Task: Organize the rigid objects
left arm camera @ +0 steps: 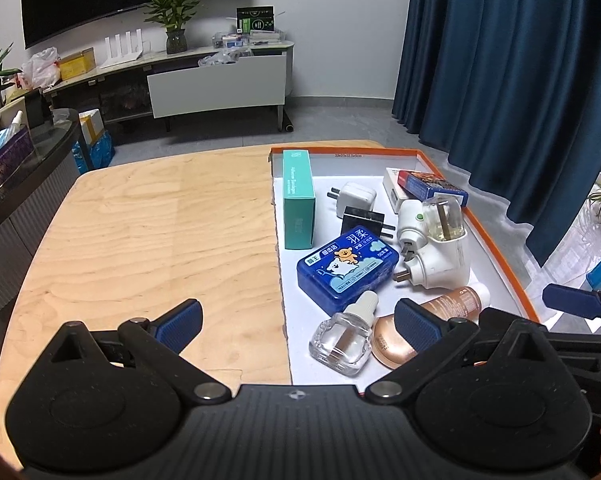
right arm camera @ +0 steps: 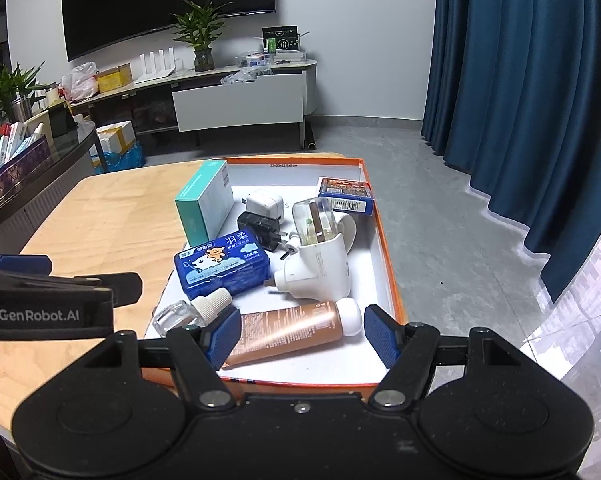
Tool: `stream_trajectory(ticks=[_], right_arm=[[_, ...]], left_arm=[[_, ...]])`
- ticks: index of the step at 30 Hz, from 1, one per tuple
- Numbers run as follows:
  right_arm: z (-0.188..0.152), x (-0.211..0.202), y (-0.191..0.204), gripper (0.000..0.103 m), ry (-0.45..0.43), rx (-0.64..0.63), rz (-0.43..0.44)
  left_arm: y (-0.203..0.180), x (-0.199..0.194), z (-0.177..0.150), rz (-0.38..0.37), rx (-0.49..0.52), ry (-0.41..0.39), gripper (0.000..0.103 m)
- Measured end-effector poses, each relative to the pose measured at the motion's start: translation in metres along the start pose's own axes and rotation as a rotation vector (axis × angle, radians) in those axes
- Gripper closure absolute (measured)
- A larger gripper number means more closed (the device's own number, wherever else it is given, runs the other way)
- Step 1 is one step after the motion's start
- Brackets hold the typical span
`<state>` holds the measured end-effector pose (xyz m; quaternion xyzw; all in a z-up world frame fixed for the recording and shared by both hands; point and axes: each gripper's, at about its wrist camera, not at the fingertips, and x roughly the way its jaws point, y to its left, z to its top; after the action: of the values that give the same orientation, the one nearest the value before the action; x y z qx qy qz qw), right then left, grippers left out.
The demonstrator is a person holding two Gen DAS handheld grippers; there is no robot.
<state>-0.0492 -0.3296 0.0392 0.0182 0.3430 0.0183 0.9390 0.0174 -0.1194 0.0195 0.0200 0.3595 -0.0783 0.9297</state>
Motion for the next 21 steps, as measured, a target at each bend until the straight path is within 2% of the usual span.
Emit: stream_trajectory(ticks=[21], right_arm=[[-0.0025,0.0017,0.0090,0.022,0.018,-0.024,0.001]], left_arm=[[0.0034,0.0022,-0.0026,-0.033,-0.010,0.019,0.000]])
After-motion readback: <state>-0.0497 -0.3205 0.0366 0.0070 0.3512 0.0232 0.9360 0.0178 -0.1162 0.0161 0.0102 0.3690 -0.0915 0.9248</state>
